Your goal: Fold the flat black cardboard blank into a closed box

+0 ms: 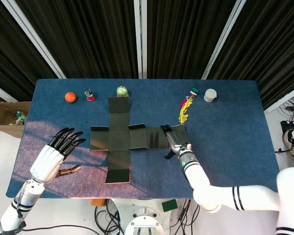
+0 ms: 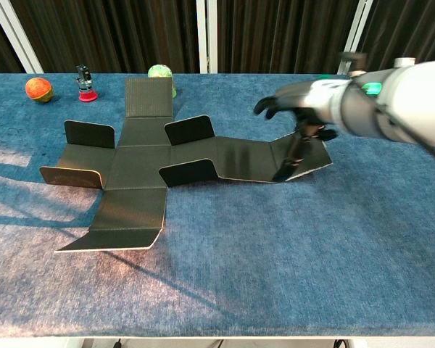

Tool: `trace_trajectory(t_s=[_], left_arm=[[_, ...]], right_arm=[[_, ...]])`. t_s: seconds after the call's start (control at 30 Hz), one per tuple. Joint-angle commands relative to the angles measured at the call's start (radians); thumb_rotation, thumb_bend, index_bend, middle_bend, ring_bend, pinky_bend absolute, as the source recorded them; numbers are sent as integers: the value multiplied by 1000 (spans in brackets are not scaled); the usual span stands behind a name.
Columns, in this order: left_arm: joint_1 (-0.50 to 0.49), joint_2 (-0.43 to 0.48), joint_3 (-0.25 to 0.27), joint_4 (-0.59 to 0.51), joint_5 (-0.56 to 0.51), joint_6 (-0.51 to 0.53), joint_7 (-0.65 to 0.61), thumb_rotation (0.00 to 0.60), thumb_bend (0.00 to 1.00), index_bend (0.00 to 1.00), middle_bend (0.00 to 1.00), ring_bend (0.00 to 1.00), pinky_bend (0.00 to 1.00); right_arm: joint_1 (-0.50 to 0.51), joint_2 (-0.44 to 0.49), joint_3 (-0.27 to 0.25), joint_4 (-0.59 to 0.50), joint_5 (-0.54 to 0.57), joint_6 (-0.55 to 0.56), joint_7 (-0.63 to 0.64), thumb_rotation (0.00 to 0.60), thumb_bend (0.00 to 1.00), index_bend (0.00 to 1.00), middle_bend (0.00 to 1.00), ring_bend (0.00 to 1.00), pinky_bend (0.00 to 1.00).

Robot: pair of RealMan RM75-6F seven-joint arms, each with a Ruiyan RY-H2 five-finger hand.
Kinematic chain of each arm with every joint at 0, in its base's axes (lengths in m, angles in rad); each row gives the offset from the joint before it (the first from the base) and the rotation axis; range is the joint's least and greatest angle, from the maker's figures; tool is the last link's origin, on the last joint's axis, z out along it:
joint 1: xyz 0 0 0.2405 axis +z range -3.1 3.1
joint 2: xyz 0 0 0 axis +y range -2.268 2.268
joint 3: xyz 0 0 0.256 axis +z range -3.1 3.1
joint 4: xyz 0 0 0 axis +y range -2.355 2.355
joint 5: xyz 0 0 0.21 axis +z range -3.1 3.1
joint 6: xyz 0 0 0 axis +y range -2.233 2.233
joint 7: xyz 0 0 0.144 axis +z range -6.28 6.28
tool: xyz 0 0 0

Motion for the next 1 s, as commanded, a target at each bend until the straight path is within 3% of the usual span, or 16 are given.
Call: trace_trajectory(t_s=[0.03,0.4,1.0], left_arm=[[-3,-5,0,8,-3,-4,-7,600,96,192,119,77,113],[-7,-11,4,40,-18,-5,-40,600,96,191,119,77,112],[-12,-20,5,58,-34,-9,-57,600,96,192,119,77,109]], right_arm=[[177,-116,87,139,215,22,-136,600,0,0,59,691,983],[249,-186,90,316,306,17,-172,600,13,0,61,691,984],[267,-260,70,440,285,-1,-188,600,22,0,86,691,984]])
